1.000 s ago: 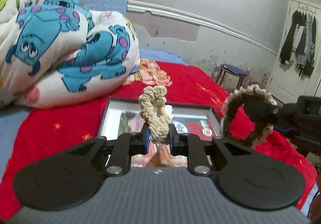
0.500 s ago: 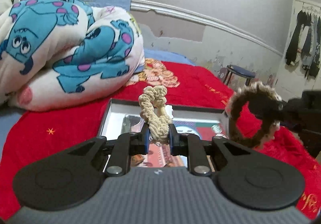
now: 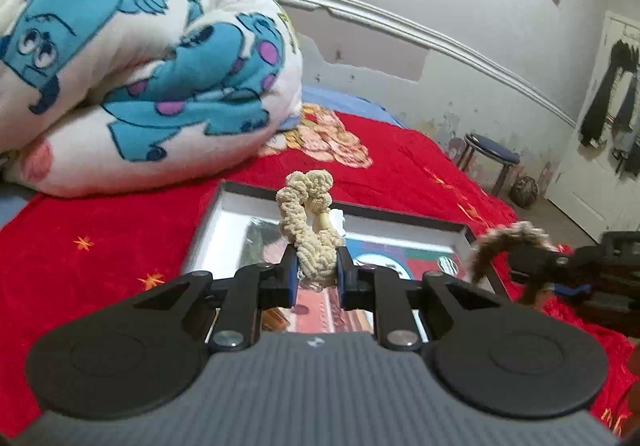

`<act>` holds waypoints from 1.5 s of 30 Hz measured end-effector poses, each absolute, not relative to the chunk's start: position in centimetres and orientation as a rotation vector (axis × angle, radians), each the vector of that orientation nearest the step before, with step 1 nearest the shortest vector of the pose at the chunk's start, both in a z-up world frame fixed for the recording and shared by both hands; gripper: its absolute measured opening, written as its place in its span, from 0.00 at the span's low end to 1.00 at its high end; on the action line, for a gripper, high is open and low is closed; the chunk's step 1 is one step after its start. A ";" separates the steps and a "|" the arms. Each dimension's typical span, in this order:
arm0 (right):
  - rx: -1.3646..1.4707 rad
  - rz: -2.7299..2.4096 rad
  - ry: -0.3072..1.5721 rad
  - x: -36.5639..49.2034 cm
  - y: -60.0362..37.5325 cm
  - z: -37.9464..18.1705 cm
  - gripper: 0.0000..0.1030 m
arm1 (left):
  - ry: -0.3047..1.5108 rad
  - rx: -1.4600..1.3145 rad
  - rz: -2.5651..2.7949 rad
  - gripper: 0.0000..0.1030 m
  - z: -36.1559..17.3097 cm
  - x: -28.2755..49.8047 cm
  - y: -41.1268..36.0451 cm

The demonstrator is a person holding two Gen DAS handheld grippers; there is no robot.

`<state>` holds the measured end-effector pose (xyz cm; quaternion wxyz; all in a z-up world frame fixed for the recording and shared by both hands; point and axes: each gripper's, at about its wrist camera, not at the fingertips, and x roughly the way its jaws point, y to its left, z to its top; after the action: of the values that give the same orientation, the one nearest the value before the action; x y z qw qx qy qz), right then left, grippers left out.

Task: Organize objects
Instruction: 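Lower the rope knot into the box and open the left gripper while the right gripper releases the scrunchie there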

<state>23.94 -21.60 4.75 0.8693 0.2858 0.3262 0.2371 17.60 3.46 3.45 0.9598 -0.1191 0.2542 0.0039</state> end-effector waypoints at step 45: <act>0.619 0.283 0.850 24.3 -21.1 -0.3 0.15 | 0.643 0.071 -0.089 0.60 -1.4 17.4 -4.7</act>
<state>24.29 -21.08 -0.32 0.8554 0.2944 0.4043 0.1348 17.45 -4.70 -1.41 0.9472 0.0347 0.3158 -0.0439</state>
